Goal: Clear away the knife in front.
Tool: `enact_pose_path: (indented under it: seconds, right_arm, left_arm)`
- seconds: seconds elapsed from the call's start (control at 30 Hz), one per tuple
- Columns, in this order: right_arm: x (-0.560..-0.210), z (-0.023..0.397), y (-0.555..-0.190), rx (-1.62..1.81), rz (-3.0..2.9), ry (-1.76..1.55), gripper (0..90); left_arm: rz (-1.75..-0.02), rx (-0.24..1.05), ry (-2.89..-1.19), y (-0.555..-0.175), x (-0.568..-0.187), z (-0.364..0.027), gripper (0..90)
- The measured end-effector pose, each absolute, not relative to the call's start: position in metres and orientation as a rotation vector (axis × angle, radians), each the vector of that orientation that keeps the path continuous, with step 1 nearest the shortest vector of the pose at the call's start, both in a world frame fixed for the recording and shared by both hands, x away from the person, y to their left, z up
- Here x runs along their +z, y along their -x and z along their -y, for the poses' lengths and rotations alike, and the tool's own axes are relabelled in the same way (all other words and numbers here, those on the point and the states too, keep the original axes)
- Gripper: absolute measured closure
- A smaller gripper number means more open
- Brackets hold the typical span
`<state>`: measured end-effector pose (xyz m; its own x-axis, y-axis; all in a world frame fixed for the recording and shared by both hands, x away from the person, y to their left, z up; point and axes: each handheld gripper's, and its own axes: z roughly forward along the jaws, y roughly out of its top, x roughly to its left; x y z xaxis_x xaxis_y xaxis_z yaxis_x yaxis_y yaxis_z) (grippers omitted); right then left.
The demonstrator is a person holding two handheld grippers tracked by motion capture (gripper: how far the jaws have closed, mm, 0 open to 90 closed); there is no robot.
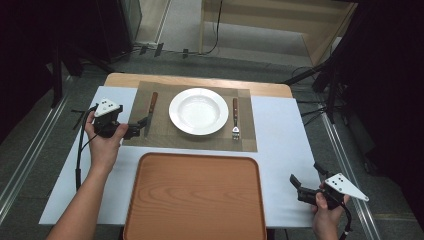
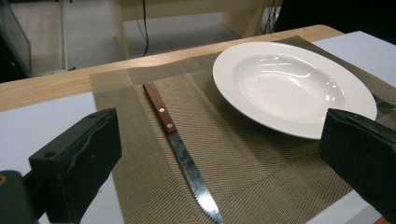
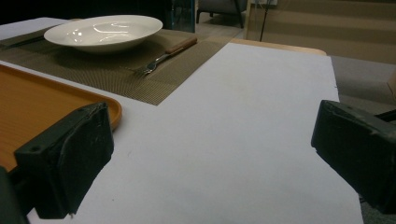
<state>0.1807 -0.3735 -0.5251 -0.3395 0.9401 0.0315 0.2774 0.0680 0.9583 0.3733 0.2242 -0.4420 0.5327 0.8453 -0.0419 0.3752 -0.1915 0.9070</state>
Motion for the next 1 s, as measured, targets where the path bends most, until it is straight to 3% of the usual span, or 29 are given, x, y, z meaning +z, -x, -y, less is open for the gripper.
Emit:
enact_pose_path:
  seconds: [1.0]
  right_arm:
    - [-0.526,0.373,-0.182,1.3,-1.708,-1.208,0.0]
  left_arm:
    - [-1.148,0.429,-1.927,-0.444,-0.447,-0.185,1.3]
